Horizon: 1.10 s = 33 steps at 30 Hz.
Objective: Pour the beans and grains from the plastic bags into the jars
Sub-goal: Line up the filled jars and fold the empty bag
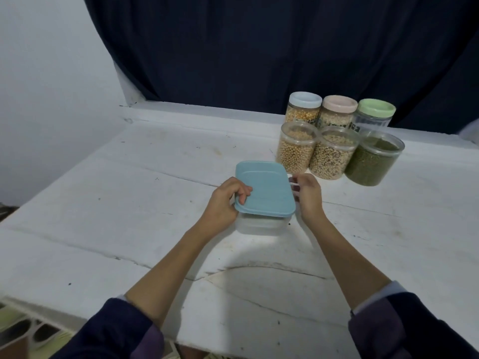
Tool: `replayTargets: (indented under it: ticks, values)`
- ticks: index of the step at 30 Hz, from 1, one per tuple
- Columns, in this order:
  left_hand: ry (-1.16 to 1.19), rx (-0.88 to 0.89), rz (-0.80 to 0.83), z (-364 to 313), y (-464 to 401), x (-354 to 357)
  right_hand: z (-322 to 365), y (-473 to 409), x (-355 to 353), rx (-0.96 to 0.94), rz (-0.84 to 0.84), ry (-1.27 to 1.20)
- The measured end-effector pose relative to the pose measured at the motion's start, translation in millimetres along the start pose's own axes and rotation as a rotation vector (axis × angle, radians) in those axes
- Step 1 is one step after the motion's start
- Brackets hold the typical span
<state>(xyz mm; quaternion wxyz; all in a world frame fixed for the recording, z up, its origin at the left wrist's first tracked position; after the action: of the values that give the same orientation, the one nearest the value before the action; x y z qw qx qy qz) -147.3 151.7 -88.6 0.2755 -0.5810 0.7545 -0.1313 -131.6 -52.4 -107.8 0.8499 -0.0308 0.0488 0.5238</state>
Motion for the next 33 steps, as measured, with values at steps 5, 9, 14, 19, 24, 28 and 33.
replayTargets:
  ticks: [5,9,14,19,24,28,33]
  values:
    - [0.176,-0.122,0.019,3,3,-5,1,7,6,-0.052,0.128,0.109]
    - [0.181,-0.228,-0.188,-5,2,-10,1,13,6,-0.017,0.12,0.087]
    - [-0.034,-0.697,-0.141,15,-1,7,0,15,9,-0.055,0.132,0.112]
    - [-0.211,-0.717,-0.092,19,0,16,-13,11,10,0.035,0.148,0.121]
    - [-0.272,-0.718,-0.138,16,0,20,-12,12,14,0.017,0.239,0.319]
    - [-0.064,-0.825,-0.187,8,-8,15,-3,18,11,-0.092,0.182,0.363]
    - [0.037,-0.805,-0.233,3,-9,17,10,32,10,-0.24,0.133,0.334]
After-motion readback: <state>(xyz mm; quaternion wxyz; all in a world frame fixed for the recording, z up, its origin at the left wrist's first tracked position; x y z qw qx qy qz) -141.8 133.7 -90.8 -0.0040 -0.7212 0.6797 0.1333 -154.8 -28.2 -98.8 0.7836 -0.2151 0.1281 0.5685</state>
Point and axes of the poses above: each hand's wrist, its own y-axis away from the middle knuckle, its own x-axis out of the palm, z = x × y, the point moved 5 cm from there along -y, towards the middle knuckle, and after that the axes turned 5 degrees about y, right-handed, at the moved point
